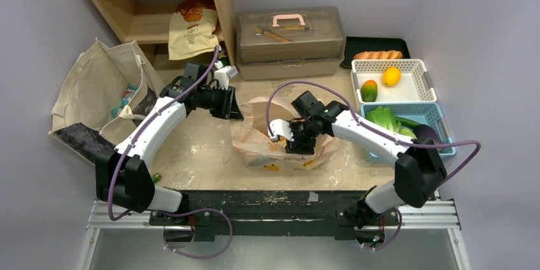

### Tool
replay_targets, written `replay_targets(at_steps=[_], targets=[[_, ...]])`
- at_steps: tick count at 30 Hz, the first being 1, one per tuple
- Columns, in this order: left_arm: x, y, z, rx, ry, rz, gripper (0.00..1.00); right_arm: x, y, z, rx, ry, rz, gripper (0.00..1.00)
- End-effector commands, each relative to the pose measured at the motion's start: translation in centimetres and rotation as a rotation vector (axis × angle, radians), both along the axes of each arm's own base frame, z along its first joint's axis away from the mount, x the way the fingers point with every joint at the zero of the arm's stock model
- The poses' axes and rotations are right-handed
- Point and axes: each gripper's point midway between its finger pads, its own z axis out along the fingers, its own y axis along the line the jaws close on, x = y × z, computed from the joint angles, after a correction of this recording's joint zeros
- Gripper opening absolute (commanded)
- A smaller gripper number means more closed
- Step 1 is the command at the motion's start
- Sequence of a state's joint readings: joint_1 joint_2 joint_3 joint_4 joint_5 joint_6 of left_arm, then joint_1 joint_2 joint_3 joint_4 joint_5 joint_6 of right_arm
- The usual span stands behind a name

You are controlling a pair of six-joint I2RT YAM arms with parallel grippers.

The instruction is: Untie the knot of the grocery bags and take out the mixed food

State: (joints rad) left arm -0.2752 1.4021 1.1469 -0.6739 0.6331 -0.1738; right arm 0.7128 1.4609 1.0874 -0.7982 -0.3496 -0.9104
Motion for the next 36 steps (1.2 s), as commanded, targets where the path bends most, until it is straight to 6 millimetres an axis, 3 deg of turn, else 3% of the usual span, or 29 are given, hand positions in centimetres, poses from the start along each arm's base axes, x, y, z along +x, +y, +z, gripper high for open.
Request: replay_targets(at_steps=[1, 3, 6, 10, 12, 15, 18, 19, 20, 21, 24, 25, 27, 28, 32, 36], targets=[[0.4, -0.2, 1.5, -0.028, -0.04, -0.008, 0.26, 2.9, 0.0, -1.5, -0.045, -0.096, -0.067, 0.47], [0.4, -0.2, 1.6, -0.025, -0.047, -0.011, 0.26, 3.8, 0.2, -1.0, -0.035, -0.131, -0.099, 0.29], [0.3, -0.1, 1.7, -0.022, -0.054, -0.014, 0.25, 5.3, 0.8, 1.7, 0.013, -0.197, -0.165, 0.12], [0.2, -0.1, 1.6, -0.02, -0.051, -0.015, 0.24, 7.2, 1.2, 5.4, 0.095, -0.301, -0.267, 0.0], [0.2, 0.0, 1.6, -0.02, -0.055, -0.016, 0.23, 8.1, 1.0, 7.1, 0.127, -0.365, -0.307, 0.0], [0.0, 0.0, 1.5, -0.017, -0.052, -0.021, 0.17, 8.6, 0.2, 8.0, 0.13, -0.425, -0.339, 0.0], [-0.2, 0.2, 1.5, -0.006, -0.047, -0.023, 0.07, 7.2, 0.7, 8.6, 0.172, -0.393, -0.285, 0.02], [-0.3, 0.2, 1.4, -0.004, -0.044, -0.024, 0.06, 6.8, 0.7, 8.7, 0.176, -0.388, -0.263, 0.08], [-0.5, 0.2, 1.3, -0.003, -0.04, -0.026, 0.08, 6.6, 0.5, 8.6, 0.166, -0.389, -0.252, 0.14], [-0.6, 0.2, 1.4, -0.007, -0.042, -0.032, 0.1, 6.3, 0.5, 8.5, 0.172, -0.38, -0.247, 0.14], [-1.1, 0.3, 1.4, -0.009, -0.05, -0.046, 0.06, 6.3, 0.8, 8.1, 0.178, -0.365, -0.254, 0.0], [-1.2, 0.4, 1.4, -0.003, -0.06, -0.054, 0.01, 6.4, 1.0, 8.0, 0.181, -0.359, -0.249, 0.0], [-1.6, 0.7, 1.3, 0.015, -0.071, -0.066, 0.0, 6.5, 1.1, 7.7, 0.173, -0.351, -0.253, 0.0], [-1.8, 0.9, 1.3, 0.026, -0.077, -0.071, 0.0, 6.7, 1.0, 7.5, 0.161, -0.355, -0.26, 0.02], [-3.1, 1.7, 1.0, 0.062, -0.091, -0.101, 0.0, 7.6, 0.1, 5.7, 0.083, -0.365, -0.297, 0.25], [-4.3, 2.8, 0.1, 0.115, -0.102, -0.139, 0.0, 8.3, -0.9, 4.3, 0.044, -0.401, -0.336, 0.22]])
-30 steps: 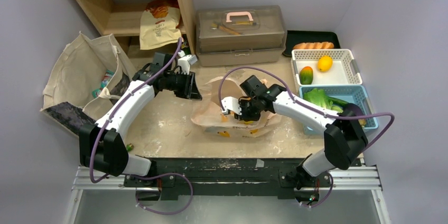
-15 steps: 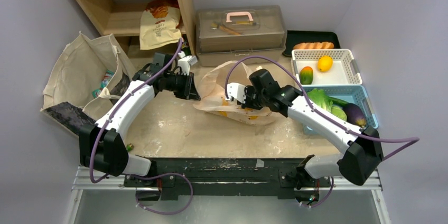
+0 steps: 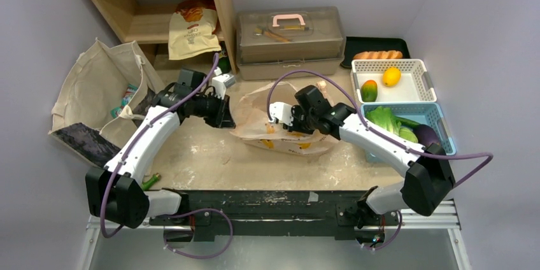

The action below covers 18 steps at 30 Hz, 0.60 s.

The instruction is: Untie the knot of the grocery bags and take out the mixed food

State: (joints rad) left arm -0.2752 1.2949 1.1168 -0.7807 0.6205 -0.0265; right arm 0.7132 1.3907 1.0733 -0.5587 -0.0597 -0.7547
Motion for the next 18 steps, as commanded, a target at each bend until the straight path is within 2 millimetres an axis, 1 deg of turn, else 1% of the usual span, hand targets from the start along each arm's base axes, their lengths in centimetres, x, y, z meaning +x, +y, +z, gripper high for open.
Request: replay_targets(at_steps=[1, 4, 5, 6, 8, 10, 13, 14, 16, 18], targets=[[-1.8, 1.6, -0.8, 0.069, -0.023, -0.052, 0.0, 1.9, -0.7, 0.2, -0.009, -0.104, -0.077, 0.24], [-2.7, 2.3, -1.5, 0.102, -0.019, -0.069, 0.0, 2.4, -1.6, -0.4, -0.041, -0.13, -0.122, 0.3], [-2.8, 2.4, -1.6, 0.109, -0.023, -0.073, 0.0, 2.5, -1.9, -0.6, -0.05, -0.134, -0.131, 0.29], [-3.0, 2.5, -1.7, 0.112, -0.029, -0.076, 0.0, 2.8, -2.1, -0.6, -0.052, -0.151, -0.15, 0.27], [-3.1, 2.6, -1.9, 0.116, -0.03, -0.078, 0.0, 3.3, -2.2, -0.1, -0.025, -0.182, -0.188, 0.15], [-3.0, 2.7, -2.2, 0.126, -0.024, -0.074, 0.0, 3.3, -1.3, 1.3, 0.043, -0.192, -0.19, 0.07], [-2.8, 2.7, -2.6, 0.132, -0.007, -0.065, 0.0, 2.9, 0.5, 4.8, 0.185, -0.2, -0.154, 0.05], [-2.7, 2.7, -2.6, 0.129, -0.005, -0.062, 0.0, 2.8, 0.9, 6.0, 0.214, -0.213, -0.141, 0.05], [-2.4, 2.5, -2.5, 0.123, -0.003, -0.056, 0.0, 2.4, 1.7, 8.2, 0.289, -0.22, -0.12, 0.01], [-2.2, 2.4, -2.4, 0.119, -0.004, -0.052, 0.0, 1.4, 1.9, 8.6, 0.295, -0.189, -0.085, 0.0]])
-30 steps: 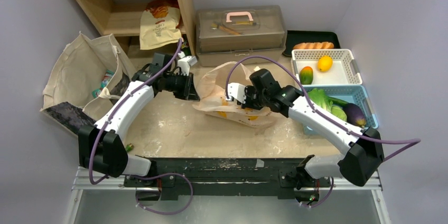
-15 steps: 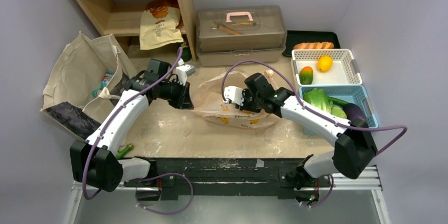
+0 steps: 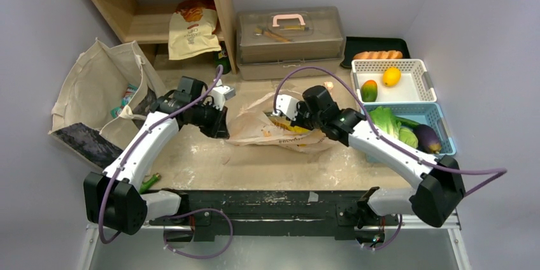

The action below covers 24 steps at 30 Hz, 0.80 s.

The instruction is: Untie the knot of the grocery bags and take out the mixed food

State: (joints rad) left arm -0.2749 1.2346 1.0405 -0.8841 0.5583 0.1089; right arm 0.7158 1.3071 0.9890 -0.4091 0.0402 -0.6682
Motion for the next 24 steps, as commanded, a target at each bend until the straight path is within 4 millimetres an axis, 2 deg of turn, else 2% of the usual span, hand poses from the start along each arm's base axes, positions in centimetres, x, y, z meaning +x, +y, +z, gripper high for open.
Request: replay_targets(at_steps=[1, 4, 7, 8, 9, 10, 11, 14, 18, 21, 24], targets=[[0.9, 0.1, 0.2, -0.004, -0.014, 0.013, 0.0, -0.6, 2.6, 7.0, 0.202, -0.066, 0.077, 0.0], [1.3, -0.2, 0.6, -0.018, -0.018, 0.016, 0.0, -3.4, 2.8, 6.6, 0.204, -0.009, 0.206, 0.0], [1.6, -0.5, 1.0, -0.034, -0.028, 0.019, 0.0, -4.8, 2.4, 5.4, 0.188, 0.04, 0.24, 0.0], [1.7, -0.5, 1.1, -0.034, -0.027, 0.02, 0.0, -5.1, 2.3, 4.8, 0.171, 0.065, 0.241, 0.06], [1.7, -0.6, 1.2, -0.036, -0.026, 0.019, 0.0, -5.2, 2.1, 4.4, 0.152, 0.09, 0.237, 0.21], [1.8, -0.7, 1.2, -0.04, -0.021, 0.019, 0.0, -5.1, 2.1, 4.1, 0.145, 0.109, 0.223, 0.33], [1.9, -0.8, 1.2, -0.045, -0.02, 0.02, 0.0, -4.9, 2.3, 3.9, 0.145, 0.121, 0.211, 0.38], [2.0, -1.0, 1.2, -0.057, -0.014, 0.023, 0.0, -3.7, 2.7, 3.2, 0.13, 0.123, 0.181, 0.38], [2.1, -1.0, 1.2, -0.057, -0.013, 0.02, 0.0, -2.6, 4.3, 2.3, 0.143, 0.15, 0.187, 0.39], [2.1, -1.0, 1.3, -0.056, -0.017, 0.019, 0.0, -2.6, 5.3, 1.9, 0.156, 0.169, 0.223, 0.47], [2.0, -1.0, 1.2, -0.057, -0.017, 0.024, 0.0, -2.4, 5.7, 0.3, 0.125, 0.178, 0.25, 0.52]])
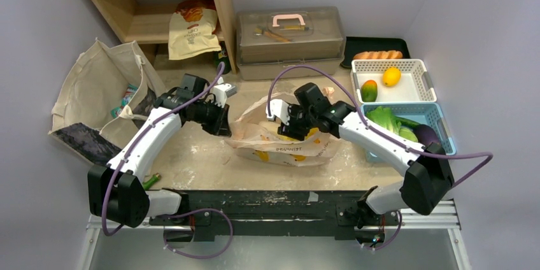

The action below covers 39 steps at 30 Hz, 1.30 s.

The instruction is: Untie the knot of the grocery bags and take out the mixed food

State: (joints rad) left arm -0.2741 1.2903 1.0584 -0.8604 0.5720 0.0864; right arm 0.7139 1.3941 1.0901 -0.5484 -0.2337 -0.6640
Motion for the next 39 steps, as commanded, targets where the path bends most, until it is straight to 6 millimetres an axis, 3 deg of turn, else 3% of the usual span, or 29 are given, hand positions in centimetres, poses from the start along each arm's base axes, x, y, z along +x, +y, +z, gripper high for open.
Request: replay_targets(at_steps=[1, 3, 5, 9, 11, 13, 16, 19, 24, 26, 28, 30, 32, 36, 39], targets=[[1.0, -0.5, 1.6, -0.045, -0.048, 0.014, 0.0, 0.9, 2.2, 0.8, 0.045, -0.038, 0.071, 0.54], [0.9, -0.4, 1.6, -0.042, -0.05, 0.013, 0.0, 0.6, 2.1, -0.4, 0.003, -0.006, 0.105, 0.62], [0.9, -0.2, 1.6, -0.033, -0.054, 0.012, 0.0, -1.0, 2.1, -1.0, -0.009, 0.062, 0.181, 0.71], [0.8, -0.1, 1.6, -0.027, -0.056, 0.011, 0.0, -4.2, 2.3, -0.3, 0.052, 0.13, 0.279, 0.79], [0.8, -0.1, 1.5, -0.026, -0.055, 0.014, 0.0, -4.6, 2.2, -0.6, 0.042, 0.122, 0.268, 0.82], [0.8, -0.1, 1.4, -0.027, -0.052, 0.016, 0.0, -4.0, 2.0, -2.2, -0.017, 0.083, 0.228, 0.82], [0.6, -0.1, 1.3, -0.029, -0.044, 0.011, 0.0, -1.2, 1.2, -4.3, -0.068, -0.011, 0.091, 0.82], [0.3, 0.0, 1.1, -0.021, -0.043, 0.002, 0.0, 0.9, 0.9, -4.8, -0.073, -0.074, -0.021, 0.8], [0.4, 0.0, 1.1, -0.022, -0.041, -0.002, 0.0, 0.5, 1.0, -6.2, -0.063, -0.028, -0.051, 0.81], [0.6, -0.1, 1.1, -0.023, -0.04, -0.002, 0.0, -0.3, 0.7, -7.7, -0.089, 0.015, -0.033, 0.7], [0.7, -0.1, 1.2, -0.02, -0.041, -0.006, 0.0, -0.6, 0.8, -8.1, -0.093, 0.034, -0.018, 0.4], [0.8, 0.0, 1.2, -0.015, -0.044, -0.007, 0.0, -0.2, 0.9, -6.4, -0.075, 0.009, -0.025, 0.19], [0.8, 0.0, 1.1, -0.014, -0.038, -0.005, 0.0, 0.2, 1.5, -3.0, -0.022, -0.033, -0.024, 0.0], [1.0, -0.3, 0.9, -0.024, -0.018, 0.017, 0.0, 0.3, 2.0, 3.3, 0.089, -0.113, -0.032, 0.0], [1.5, -0.5, 0.7, -0.033, 0.001, 0.043, 0.0, -0.7, 1.2, 5.4, 0.112, -0.14, -0.013, 0.0]])
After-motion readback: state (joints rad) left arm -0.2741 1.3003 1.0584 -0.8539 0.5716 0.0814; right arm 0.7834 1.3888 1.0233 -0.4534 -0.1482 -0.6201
